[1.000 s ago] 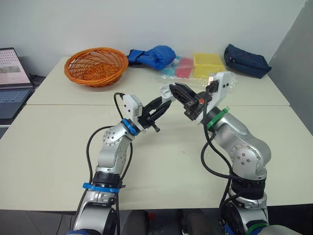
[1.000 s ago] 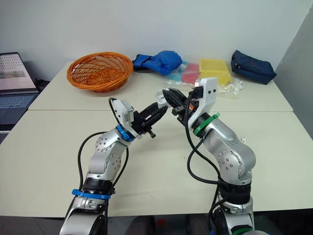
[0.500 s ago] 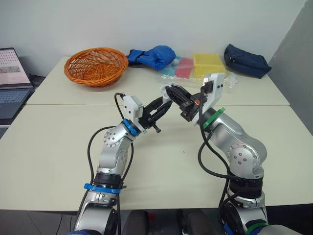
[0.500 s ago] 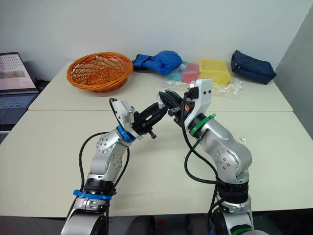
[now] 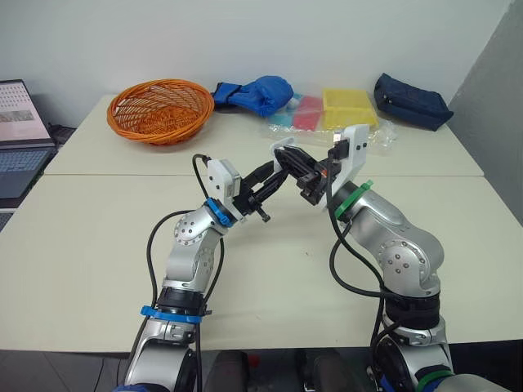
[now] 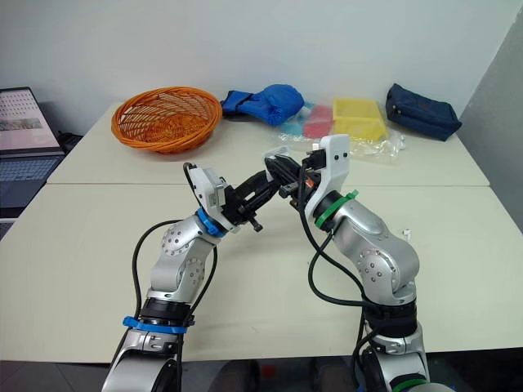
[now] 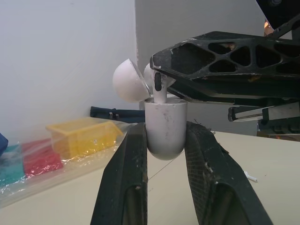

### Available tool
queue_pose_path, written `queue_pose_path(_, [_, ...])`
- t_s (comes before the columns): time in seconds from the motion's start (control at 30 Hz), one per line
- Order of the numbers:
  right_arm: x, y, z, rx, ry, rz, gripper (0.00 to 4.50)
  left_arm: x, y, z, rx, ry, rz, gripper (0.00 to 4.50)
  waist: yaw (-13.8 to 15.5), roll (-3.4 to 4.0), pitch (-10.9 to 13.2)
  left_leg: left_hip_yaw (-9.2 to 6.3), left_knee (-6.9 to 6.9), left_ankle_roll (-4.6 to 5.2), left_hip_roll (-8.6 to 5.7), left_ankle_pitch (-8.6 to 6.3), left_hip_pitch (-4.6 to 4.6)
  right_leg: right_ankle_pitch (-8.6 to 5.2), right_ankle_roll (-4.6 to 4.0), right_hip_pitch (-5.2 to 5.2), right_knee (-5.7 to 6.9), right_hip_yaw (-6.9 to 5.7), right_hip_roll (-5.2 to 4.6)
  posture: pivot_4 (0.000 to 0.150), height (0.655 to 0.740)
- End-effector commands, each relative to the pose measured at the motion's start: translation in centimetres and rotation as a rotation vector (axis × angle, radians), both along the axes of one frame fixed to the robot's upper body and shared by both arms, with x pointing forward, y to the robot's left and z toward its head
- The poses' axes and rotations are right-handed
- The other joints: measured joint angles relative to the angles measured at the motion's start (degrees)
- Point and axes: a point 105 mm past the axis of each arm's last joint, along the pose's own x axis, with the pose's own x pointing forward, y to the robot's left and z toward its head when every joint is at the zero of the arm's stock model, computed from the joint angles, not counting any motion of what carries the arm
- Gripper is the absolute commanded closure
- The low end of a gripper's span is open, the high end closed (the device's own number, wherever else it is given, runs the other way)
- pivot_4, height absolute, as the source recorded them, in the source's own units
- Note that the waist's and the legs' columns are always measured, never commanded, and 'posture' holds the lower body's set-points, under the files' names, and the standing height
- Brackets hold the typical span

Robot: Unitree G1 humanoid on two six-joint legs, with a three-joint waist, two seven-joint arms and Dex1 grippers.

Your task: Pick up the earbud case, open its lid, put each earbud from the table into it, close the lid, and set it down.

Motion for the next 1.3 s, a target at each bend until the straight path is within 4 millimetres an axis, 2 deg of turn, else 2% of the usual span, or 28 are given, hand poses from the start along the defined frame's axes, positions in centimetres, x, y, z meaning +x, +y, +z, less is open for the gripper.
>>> queue_pose_path(0.03, [-0.2,0.0,0.5,-0.002,-0.029,0.000,4.11,-0.7,-0.5,1.7,-0.021,-0.068,-0.015,3.74,0.0,0.00,0.0,0.00,0.00,0.00,0.00,0.00,0.00,0.00,0.00,0.00,-0.01,0.00,0.00,0.150,0.7400])
queue_pose_path(0.13, [0.0,-0.1,0.5,-0.003,-0.030,-0.008,4.11,-0.8,-0.5,1.8,-0.023,-0.068,-0.015,3.74,0.0,0.00,0.0,0.00,0.00,0.00,0.00,0.00,-0.01,0.00,0.00,0.00,-0.02,0.00,0.00,0.150,0.7400])
queue_pose_path(0.27, [0.1,-0.2,0.6,-0.010,-0.040,-0.015,2.76,-0.9,-0.6,2.0,-0.026,-0.065,-0.019,3.74,0.0,0.00,0.0,0.00,-0.01,0.00,0.00,0.00,-0.01,0.00,0.00,0.00,-0.03,0.00,0.00,0.150,0.7400])
queue_pose_path(0.57, [-0.3,-0.4,1.5,0.020,-0.081,-0.001,2.76,-0.8,-0.7,1.9,-0.024,-0.058,-0.025,3.74,0.0,0.00,0.0,-0.01,-0.04,0.00,0.00,0.00,-0.03,0.00,0.00,-0.01,-0.09,0.00,0.00,0.150,0.7400])
queue_pose_path(0.67, [-2.7,-0.2,3.2,0.024,-0.194,0.134,2.76,-0.8,-0.6,1.7,-0.022,-0.053,-0.023,3.74,0.0,0.01,0.0,-0.01,-0.06,0.00,0.00,0.00,-0.05,0.00,0.00,-0.01,-0.12,-0.01,0.00,0.150,0.7400])
queue_pose_path(0.73, [-3.8,-1.4,4.2,0.011,-0.223,0.176,2.76,-0.8,-0.4,1.6,-0.021,-0.047,-0.018,3.74,0.1,0.01,0.0,-0.01,-0.07,0.00,-0.01,0.00,-0.08,0.00,0.00,0.00,-0.18,-0.02,-0.01,0.150,0.7400])
queue_pose_path(0.87, [-4.9,-5.2,5.2,-0.131,-0.227,0.194,2.76,-0.6,0.0,1.4,-0.014,-0.047,-0.018,3.74,0.1,0.00,0.0,-0.04,-0.07,0.00,-0.01,-0.01,-0.19,0.00,0.01,-0.01,-0.29,-0.04,-0.13,0.150,0.7400])
queue_pose_path(1.03, [-3.8,-10.5,3.4,-0.295,-0.121,0.060,2.76,-0.4,0.2,1.3,-0.009,-0.052,-0.017,3.74,0.2,-0.01,0.0,-0.03,-0.16,0.01,-0.08,-0.01,-0.19,0.01,0.01,0.03,-0.50,0.00,-0.15,0.150,0.7400])
queue_pose_path(1.13, [-2.2,-17.1,-1.1,-0.446,0.017,-0.166,2.76,-0.3,0.1,1.3,-0.012,-0.051,-0.015,3.74,0.4,-0.04,0.0,-0.12,-0.33,0.01,-0.06,-0.01,-0.22,0.01,0.01,0.07,-0.72,0.00,-0.08,0.150,0.7400])
queue_pose_path(1.2, [-1.9,-20.0,-3.3,-0.500,0.078,-0.267,2.76,-0.4,0.1,1.2,-0.013,-0.050,-0.016,3.74,0.4,-0.03,0.0,-0.11,-0.43,0.01,-0.08,-0.01,-0.24,0.01,0.02,0.09,-0.87,-0.01,-0.09,0.150,0.7400])
queue_pose_path(1.3, [-1.6,-24.0,-7.6,-0.678,0.220,-0.435,1.88,-0.5,0.0,1.0,-0.011,-0.047,-0.020,3.74,0.2,-0.02,0.0,0.03,-0.46,0.02,-0.17,-0.01,-0.29,0.02,0.09,0.00,-0.89,0.01,-0.13,0.150,0.7400])
